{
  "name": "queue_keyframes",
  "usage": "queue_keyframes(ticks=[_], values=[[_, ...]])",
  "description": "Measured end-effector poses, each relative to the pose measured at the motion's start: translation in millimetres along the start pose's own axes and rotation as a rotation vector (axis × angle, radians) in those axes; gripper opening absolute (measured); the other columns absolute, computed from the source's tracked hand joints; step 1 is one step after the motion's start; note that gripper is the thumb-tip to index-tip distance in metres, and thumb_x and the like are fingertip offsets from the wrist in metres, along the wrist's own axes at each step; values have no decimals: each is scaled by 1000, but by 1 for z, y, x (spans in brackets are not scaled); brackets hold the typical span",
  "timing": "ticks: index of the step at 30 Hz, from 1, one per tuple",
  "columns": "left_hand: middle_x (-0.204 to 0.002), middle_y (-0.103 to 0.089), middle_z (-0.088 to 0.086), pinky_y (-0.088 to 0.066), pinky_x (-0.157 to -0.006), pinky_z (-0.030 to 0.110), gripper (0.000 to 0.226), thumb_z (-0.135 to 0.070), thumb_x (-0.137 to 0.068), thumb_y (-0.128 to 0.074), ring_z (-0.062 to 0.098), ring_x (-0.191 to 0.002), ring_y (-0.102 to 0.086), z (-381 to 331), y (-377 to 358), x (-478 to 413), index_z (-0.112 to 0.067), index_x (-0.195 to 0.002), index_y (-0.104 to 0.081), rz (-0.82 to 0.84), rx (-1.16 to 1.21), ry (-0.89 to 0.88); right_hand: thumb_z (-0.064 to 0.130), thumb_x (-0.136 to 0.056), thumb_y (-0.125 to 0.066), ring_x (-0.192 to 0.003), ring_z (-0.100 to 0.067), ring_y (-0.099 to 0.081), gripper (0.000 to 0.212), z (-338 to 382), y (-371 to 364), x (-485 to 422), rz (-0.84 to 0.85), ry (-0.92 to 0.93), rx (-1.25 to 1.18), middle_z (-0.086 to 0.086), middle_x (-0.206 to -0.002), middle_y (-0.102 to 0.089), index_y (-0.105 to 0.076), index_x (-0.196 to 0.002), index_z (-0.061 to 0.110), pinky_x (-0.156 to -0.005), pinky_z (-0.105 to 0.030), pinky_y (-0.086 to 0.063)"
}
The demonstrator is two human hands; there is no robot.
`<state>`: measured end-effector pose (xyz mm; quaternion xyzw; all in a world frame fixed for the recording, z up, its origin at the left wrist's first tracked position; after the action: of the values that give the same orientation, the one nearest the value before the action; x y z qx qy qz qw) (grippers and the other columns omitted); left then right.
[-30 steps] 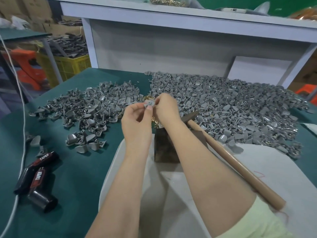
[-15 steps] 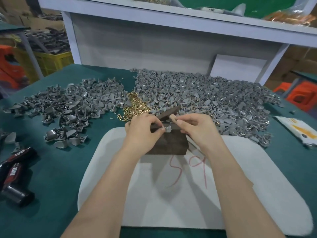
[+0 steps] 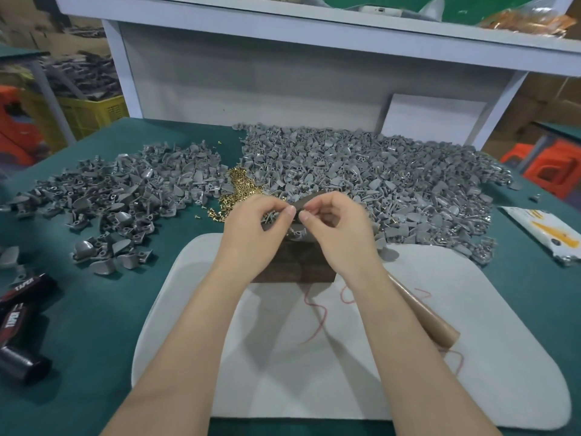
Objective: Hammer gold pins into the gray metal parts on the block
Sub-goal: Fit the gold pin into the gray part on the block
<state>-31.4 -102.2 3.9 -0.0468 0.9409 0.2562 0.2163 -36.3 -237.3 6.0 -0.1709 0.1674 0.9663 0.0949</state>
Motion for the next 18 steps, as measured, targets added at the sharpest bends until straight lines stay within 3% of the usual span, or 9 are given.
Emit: queue_keyframes(ticks=[4,6,11,15,18], values=[[-87,-61,-9,-37,-76,15,8,-18,-90,-61,8,-89,-53,-1,0,0,-19,-86,-69,7,24,-15,7,-81,-69,-72,-8,-61,23,2,-1,1,-7,27,-18,6,-74,-66,-63,-74,28,-73,-25,-52],[-87,-60,-13,-36,-79,9,9,-14,-88,-62,6,-91,-53,-3,1,1,-23,-87,-66,16,21,-27,6,-83,-68,-75,-11,-63,25,1,0,0,-5,16,-22,3,-77,-68,-64,-75,29,-76,-28,-52],[-96,-63,-8,-40,-95,37,6,-15,-86,-65,16,-102,-55,-6,1,3,-18,-90,-69,17,-39,-65,2,-86,-62,-80,-15,-67,23,2,-2,0,39,-34,-107,-2,-83,-71,-67,-81,24,-80,-30,-54],[-98,-65,-6,-38,-96,43,6,-16,-87,-64,19,-103,-52,-8,1,4,-17,-89,-69,-8,-93,-103,4,-87,-61,-82,-17,-66,17,0,-4,1,40,-99,-158,-8,-89,-71,-67,-89,20,-79,-31,-55],[-99,-65,-8,-37,-96,46,7,-15,-87,-63,21,-104,-52,-11,0,4,-18,-89,-70,-10,-118,-128,4,-88,-61,-72,-12,-61,15,0,-4,2,43,-142,-221,-10,-85,-68,-65,-84,18,-72,-29,-51]])
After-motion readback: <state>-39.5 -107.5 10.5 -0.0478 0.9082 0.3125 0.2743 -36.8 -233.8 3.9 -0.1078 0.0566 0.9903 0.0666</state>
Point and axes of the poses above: each hand's wrist, its own x-axis away from the middle knuckle, its own y-axis out of the back of the hand, z = x × y, the point moved 2 cm from there along -x, towards the middle knuckle
